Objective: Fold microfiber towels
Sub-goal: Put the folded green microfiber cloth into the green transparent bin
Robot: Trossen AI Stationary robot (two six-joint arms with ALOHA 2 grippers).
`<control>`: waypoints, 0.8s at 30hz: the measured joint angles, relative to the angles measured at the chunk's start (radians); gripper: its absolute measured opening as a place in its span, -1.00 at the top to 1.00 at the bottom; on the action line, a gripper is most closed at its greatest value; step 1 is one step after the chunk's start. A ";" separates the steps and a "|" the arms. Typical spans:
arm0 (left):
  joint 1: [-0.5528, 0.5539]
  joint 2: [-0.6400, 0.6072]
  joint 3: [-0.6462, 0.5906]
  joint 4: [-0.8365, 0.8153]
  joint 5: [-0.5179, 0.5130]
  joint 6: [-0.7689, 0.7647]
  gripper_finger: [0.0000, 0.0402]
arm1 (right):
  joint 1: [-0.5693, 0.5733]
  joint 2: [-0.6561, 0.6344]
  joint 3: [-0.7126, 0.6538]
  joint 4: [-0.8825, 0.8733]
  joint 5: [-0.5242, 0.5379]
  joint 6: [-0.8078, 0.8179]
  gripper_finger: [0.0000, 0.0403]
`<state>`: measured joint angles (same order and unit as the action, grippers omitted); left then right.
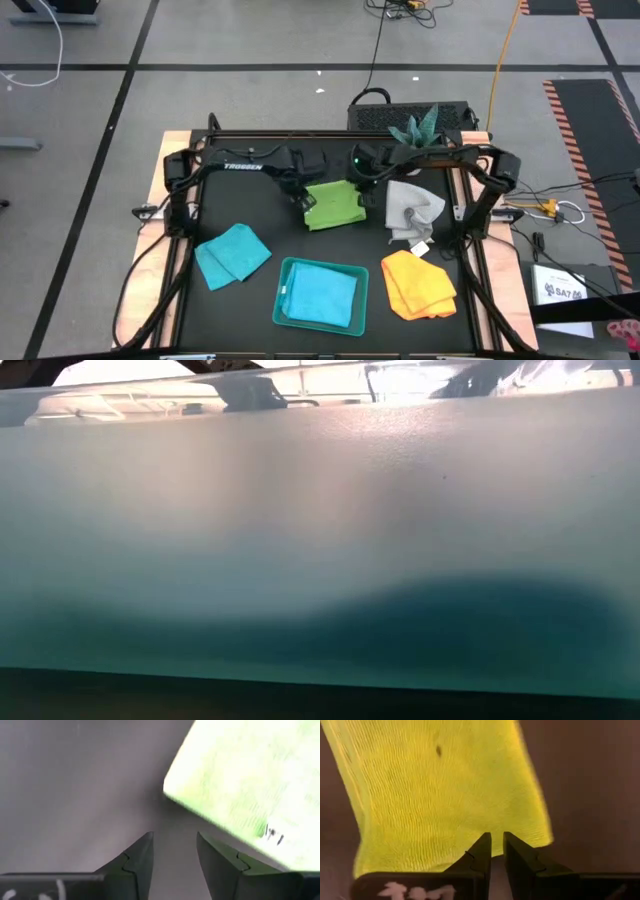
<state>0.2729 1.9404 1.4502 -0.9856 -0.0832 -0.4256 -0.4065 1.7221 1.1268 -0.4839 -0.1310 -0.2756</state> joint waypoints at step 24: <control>-0.085 0.005 -0.063 0.357 0.104 -0.124 0.24 | 0.140 -0.087 -0.272 0.176 -0.163 0.235 0.81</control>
<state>0.1880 1.9450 1.3869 -0.6285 0.0212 -0.5493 -0.2661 1.6350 0.8547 -0.3075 -0.2935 -0.0410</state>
